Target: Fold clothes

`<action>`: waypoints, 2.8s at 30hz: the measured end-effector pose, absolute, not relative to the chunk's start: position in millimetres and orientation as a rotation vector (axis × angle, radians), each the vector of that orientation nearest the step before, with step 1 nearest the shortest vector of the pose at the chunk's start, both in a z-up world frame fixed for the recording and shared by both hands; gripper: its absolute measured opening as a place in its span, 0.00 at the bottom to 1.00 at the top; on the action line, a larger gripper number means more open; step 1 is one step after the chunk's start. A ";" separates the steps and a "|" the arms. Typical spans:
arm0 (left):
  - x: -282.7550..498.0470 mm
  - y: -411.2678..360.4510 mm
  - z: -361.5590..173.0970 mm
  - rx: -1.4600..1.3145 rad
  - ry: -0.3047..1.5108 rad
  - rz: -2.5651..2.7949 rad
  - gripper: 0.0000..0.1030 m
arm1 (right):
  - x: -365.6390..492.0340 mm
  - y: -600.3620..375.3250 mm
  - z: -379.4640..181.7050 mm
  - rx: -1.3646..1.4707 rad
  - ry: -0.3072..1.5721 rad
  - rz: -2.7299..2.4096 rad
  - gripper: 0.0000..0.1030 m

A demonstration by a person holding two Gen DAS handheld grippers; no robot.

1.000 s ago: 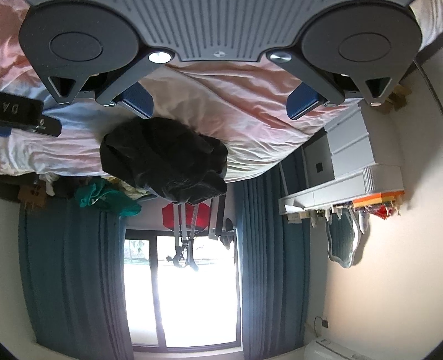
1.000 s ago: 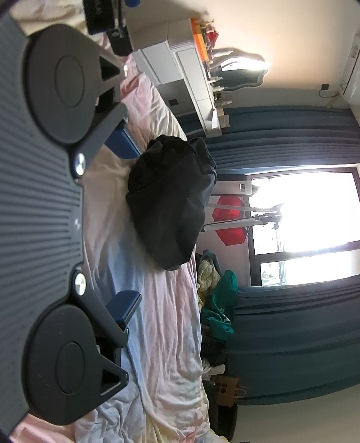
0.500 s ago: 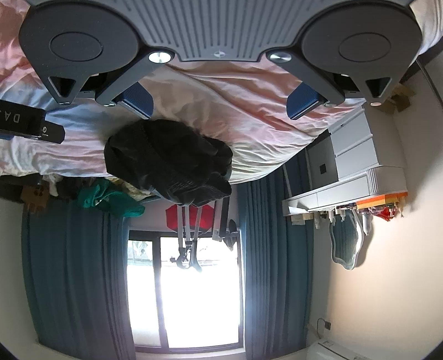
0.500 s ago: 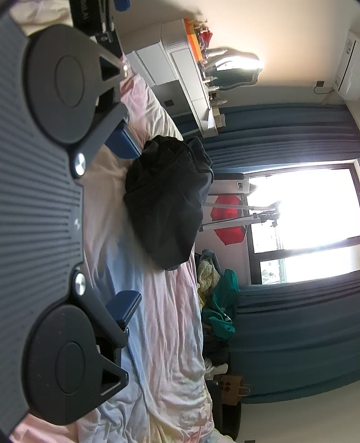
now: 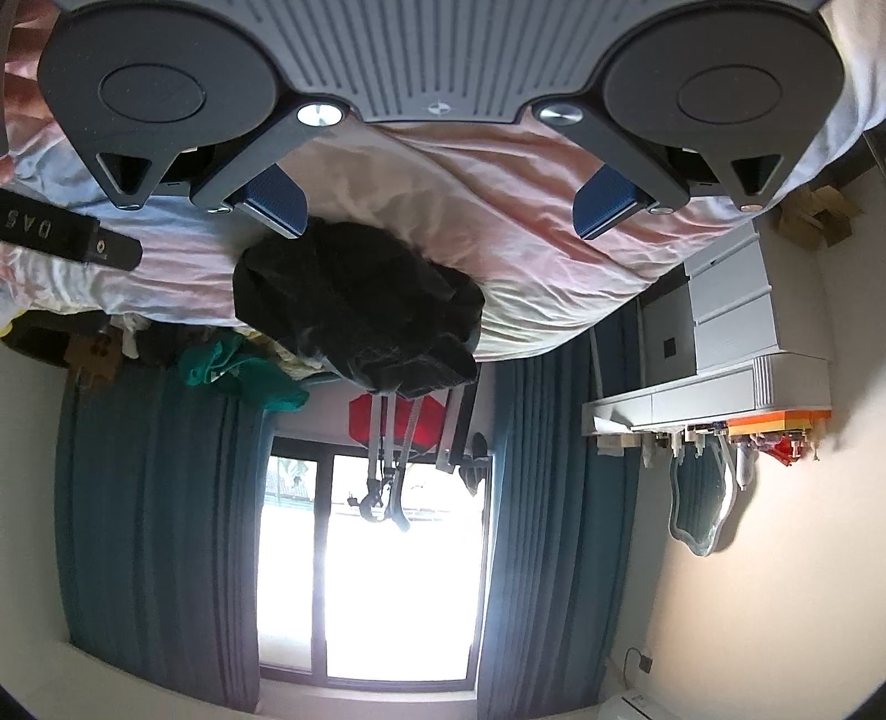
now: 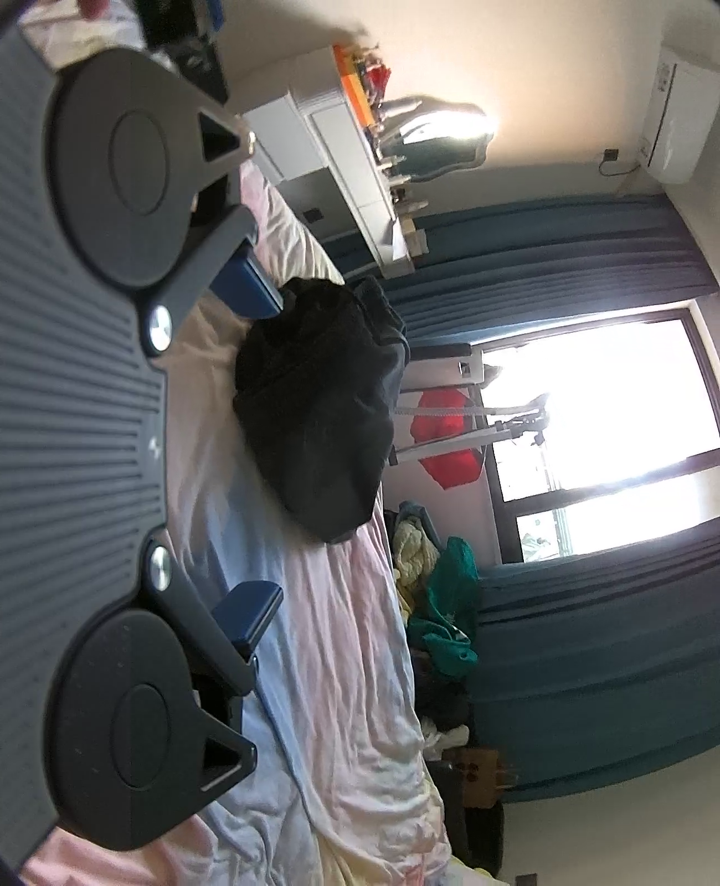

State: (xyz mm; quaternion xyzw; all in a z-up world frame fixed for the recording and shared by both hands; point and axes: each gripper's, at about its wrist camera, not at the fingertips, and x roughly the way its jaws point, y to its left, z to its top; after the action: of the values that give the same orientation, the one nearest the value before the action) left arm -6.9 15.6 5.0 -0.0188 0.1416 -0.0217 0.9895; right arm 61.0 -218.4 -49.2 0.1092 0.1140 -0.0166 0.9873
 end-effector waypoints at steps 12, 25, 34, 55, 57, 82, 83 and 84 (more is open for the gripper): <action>4.9 6.3 65.5 -0.036 0.198 -0.061 1.00 | 70.5 -215.4 -52.3 0.237 0.315 -0.019 1.00; 82.7 22.5 16.8 -0.061 0.248 -0.013 1.00 | 203.1 -179.7 -95.4 0.305 0.463 -0.063 0.96; 128.3 64.5 -20.6 -0.263 0.385 0.013 1.00 | 290.9 -179.3 -123.1 0.407 0.470 -0.288 0.68; 126.6 120.9 -35.7 -0.574 0.507 -0.001 1.00 | 238.6 -207.0 -29.3 0.289 0.259 -0.347 0.13; 120.1 129.3 -36.9 -0.644 0.521 -0.031 1.00 | 217.7 -214.0 -14.0 0.285 0.245 -0.323 0.13; 107.1 97.5 -56.5 -0.528 0.585 -0.123 0.99 | 78.0 -321.8 -63.4 0.681 0.532 -0.242 0.13; 110.8 92.5 -57.2 -0.505 0.582 -0.136 0.99 | 79.2 -329.1 -69.8 0.716 0.541 -0.250 0.13; 115.2 86.2 -59.1 -0.477 0.580 -0.154 0.99 | 81.2 -335.3 -78.1 0.747 0.559 -0.261 0.13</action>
State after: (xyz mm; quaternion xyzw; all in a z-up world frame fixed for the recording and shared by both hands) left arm 115.2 86.2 -59.1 -0.2326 0.2831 -0.0753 0.9274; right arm 81.2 -335.3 -78.1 0.3589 0.2689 -0.1256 0.8849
